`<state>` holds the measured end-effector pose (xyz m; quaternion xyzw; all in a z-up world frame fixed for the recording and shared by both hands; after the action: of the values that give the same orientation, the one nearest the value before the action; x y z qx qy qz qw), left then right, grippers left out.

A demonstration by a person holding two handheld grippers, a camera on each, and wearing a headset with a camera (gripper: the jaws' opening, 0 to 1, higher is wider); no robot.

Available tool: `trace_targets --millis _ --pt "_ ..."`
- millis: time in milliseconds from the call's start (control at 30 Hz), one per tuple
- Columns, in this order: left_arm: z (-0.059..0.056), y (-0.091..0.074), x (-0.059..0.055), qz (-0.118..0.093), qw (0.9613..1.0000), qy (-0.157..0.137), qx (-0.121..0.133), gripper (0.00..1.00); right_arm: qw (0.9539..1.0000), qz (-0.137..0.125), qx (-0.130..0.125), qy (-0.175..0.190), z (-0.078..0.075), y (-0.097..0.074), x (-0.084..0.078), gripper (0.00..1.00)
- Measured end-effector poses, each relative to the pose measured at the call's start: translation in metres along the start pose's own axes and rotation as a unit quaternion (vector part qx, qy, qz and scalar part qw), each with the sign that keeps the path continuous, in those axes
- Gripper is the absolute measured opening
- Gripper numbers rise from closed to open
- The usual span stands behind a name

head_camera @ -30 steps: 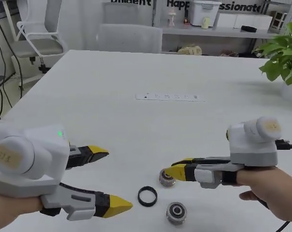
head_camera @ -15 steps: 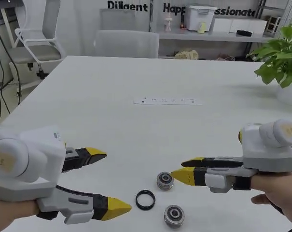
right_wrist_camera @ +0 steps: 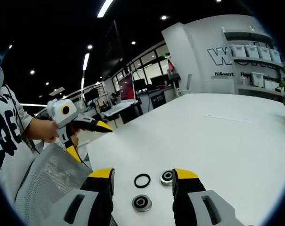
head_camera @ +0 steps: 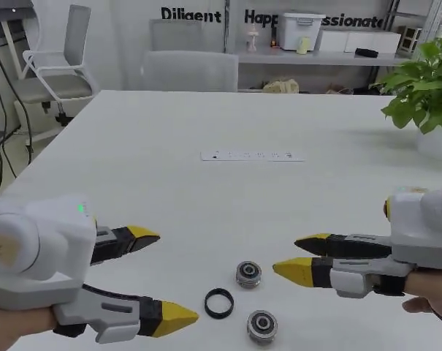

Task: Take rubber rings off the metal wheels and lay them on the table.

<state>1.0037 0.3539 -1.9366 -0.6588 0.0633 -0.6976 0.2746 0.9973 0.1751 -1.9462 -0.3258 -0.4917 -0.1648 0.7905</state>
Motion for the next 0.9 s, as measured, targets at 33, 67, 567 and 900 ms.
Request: trace_targets --millis 33,67,567,900 --pt "0.0 0.0 0.0 0.0 1.0 0.0 0.0 0.69 1.0 -0.001 -0.001 0.0 0.0 -0.002 -0.001 0.49" --pt "-0.001 -0.001 0.0 0.001 1.0 0.0 0.001 0.69 1.0 -0.001 -0.002 -0.001 0.0 -0.004 -0.001 0.51" --pt "-0.006 -0.004 0.0 0.002 0.9999 -0.005 0.012 0.71 0.9988 0.006 -0.022 -0.044 0.002 -0.025 -0.013 0.62" --pt "-0.007 -0.006 -0.002 0.002 0.9998 -0.012 0.019 0.71 0.9955 0.027 -0.026 -0.087 0.003 -0.03 -0.025 0.7"
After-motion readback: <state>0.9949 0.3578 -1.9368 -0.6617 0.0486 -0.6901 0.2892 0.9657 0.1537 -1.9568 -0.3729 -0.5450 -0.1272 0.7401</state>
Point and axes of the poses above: the centre of the closed fingertips' face, and the gripper's own axes: y roughly forward along the fingers, z roughly to its left, x roughly out of its top, the point moved 3 cm from there along -y, roughly backward along the fingers, and after that the axes turned 2 degrees about y, right-handed, at the moved point
